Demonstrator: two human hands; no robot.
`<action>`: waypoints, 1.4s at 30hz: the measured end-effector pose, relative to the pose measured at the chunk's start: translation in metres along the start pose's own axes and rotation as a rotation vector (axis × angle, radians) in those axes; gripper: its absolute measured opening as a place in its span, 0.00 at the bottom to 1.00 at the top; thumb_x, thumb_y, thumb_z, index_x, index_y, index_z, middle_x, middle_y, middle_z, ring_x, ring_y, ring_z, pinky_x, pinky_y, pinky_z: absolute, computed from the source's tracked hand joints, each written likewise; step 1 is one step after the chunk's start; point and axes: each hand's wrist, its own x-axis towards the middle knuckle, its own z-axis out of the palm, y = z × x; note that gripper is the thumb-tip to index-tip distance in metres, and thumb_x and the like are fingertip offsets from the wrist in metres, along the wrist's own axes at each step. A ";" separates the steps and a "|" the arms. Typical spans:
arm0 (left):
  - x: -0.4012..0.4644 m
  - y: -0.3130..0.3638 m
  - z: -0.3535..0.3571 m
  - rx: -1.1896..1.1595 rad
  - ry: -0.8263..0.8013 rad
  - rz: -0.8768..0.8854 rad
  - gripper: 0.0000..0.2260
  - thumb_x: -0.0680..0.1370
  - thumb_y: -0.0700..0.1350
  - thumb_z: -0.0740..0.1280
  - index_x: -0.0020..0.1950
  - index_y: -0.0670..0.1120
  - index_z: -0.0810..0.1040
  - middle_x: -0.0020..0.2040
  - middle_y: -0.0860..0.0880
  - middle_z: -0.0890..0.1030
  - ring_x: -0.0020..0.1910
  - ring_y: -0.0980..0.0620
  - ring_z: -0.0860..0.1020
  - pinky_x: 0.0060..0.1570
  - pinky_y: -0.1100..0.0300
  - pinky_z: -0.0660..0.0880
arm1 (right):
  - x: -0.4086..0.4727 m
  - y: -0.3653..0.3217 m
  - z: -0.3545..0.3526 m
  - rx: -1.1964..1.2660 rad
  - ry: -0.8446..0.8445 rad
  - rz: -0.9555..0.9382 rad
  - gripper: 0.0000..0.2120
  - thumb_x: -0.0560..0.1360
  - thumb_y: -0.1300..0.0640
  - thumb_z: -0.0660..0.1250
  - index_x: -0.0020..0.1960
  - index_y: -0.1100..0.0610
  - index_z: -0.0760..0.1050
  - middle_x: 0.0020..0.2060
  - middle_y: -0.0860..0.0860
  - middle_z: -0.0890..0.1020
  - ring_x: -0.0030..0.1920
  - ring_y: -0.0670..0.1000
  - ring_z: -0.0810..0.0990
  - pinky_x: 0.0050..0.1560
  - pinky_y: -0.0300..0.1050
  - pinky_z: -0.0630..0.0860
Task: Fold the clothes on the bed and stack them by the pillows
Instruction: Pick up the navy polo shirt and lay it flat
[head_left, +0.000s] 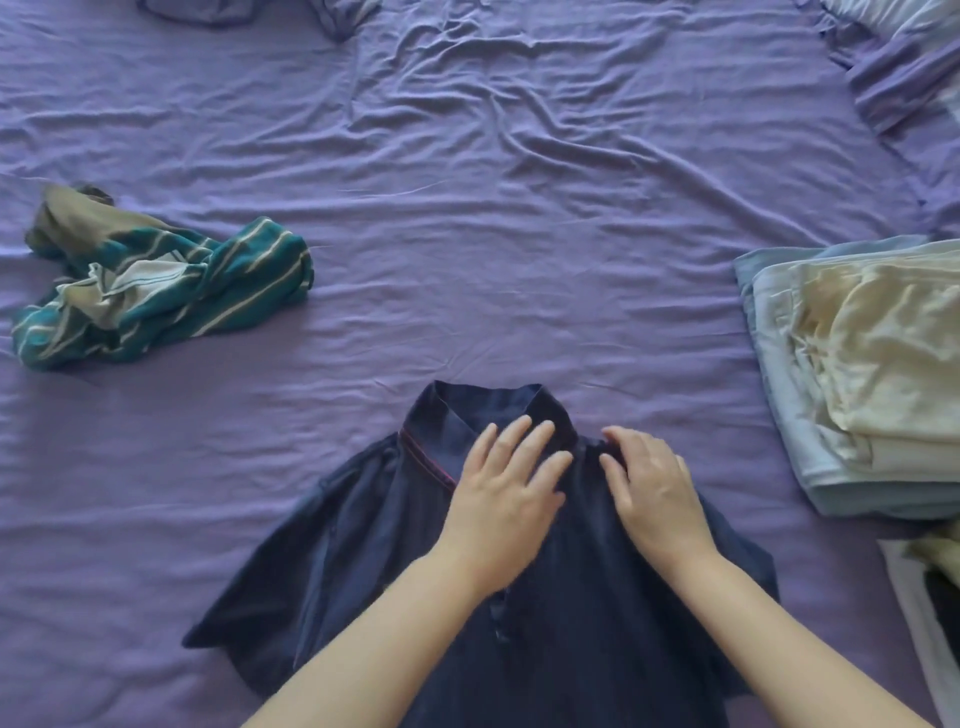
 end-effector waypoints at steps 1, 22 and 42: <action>-0.002 0.010 0.006 0.032 -0.090 0.071 0.20 0.73 0.54 0.69 0.63 0.51 0.77 0.68 0.46 0.74 0.68 0.43 0.71 0.65 0.40 0.68 | -0.010 0.010 -0.006 -0.046 -0.014 -0.025 0.16 0.72 0.62 0.71 0.59 0.60 0.76 0.52 0.53 0.81 0.54 0.57 0.79 0.53 0.52 0.72; 0.033 0.091 -0.004 -0.160 -0.188 0.054 0.20 0.73 0.55 0.69 0.63 0.50 0.77 0.58 0.47 0.76 0.60 0.44 0.73 0.60 0.49 0.69 | -0.067 0.046 -0.078 0.659 -0.023 0.440 0.06 0.78 0.61 0.60 0.50 0.51 0.73 0.43 0.46 0.82 0.41 0.45 0.82 0.46 0.37 0.74; -0.011 0.093 -0.015 -0.301 -0.356 -0.305 0.24 0.69 0.69 0.57 0.53 0.55 0.79 0.45 0.57 0.74 0.47 0.54 0.75 0.47 0.58 0.70 | -0.167 0.019 -0.041 0.181 -0.282 0.051 0.15 0.78 0.57 0.60 0.63 0.52 0.75 0.57 0.46 0.76 0.57 0.50 0.74 0.53 0.47 0.74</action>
